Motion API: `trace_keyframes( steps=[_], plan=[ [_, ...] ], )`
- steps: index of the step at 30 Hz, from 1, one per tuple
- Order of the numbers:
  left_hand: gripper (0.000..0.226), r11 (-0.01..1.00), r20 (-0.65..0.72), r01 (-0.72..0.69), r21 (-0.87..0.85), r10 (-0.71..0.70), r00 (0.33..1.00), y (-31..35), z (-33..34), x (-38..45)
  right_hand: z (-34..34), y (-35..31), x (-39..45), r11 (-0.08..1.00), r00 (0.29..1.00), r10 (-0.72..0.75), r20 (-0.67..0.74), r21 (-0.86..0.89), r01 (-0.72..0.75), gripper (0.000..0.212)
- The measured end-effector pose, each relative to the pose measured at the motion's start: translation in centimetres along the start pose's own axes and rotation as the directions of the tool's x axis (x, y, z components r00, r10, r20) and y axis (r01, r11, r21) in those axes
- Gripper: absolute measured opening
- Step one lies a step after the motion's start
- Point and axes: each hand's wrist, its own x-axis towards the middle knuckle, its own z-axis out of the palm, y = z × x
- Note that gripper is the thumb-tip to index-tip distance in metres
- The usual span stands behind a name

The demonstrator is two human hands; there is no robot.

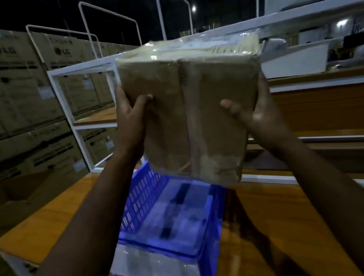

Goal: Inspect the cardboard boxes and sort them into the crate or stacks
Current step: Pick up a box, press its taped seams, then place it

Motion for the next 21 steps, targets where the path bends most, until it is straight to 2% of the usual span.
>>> trace_keyframes(
  steps=[2, 5, 10, 12, 14, 18, 21],
  plan=[
    [0.058, 0.998, -0.043, 0.052, 0.029, -0.051, 0.998, -3.0, -2.6, 1.1, 3.3, 1.4, 1.0, 0.998, 0.999, 0.033, 0.034, -0.061, -0.031, 0.119],
    [0.055, 0.986, -0.065, 0.157, 0.053, -0.154, 0.986, -7.5, -5.2, 2.6, 7.0, 5.0, 2.1, 0.997, 0.997, 0.07, 0.044, -0.046, -0.068, 0.121],
    [0.039, 0.955, -0.105, 0.291, -0.054, -0.295, 0.95, -12.7, -7.4, 3.5, 11.0, 8.6, 3.7, 0.991, 0.991, 0.093, 0.093, -0.108, -0.082, 0.114],
    [0.046, 0.943, -0.094, 0.321, -0.087, -0.328, 0.94, -14.5, -8.2, 4.0, 12.2, 9.2, 4.5, 0.987, 0.991, 0.091, 0.097, -0.145, -0.076, 0.113],
    [0.059, 0.938, -0.073, 0.335, -0.092, -0.341, 0.937, -15.7, -8.7, 4.6, 13.1, 9.7, 5.1, 0.983, 0.992, 0.086, 0.093, -0.17, -0.069, 0.112],
    [0.055, 0.948, -0.063, 0.303, -0.099, -0.31, 0.949, -17.2, -9.2, 6.2, 14.3, 10.7, 5.4, 0.981, 0.989, 0.119, 0.083, -0.167, -0.104, 0.113],
    [0.058, 0.954, 0.003, 0.296, -0.055, -0.296, 0.955, -18.8, -9.2, 6.3, 14.7, 12.7, 4.5, 0.966, 0.984, 0.174, 0.037, -0.198, -0.164, 0.112]
  ],
)
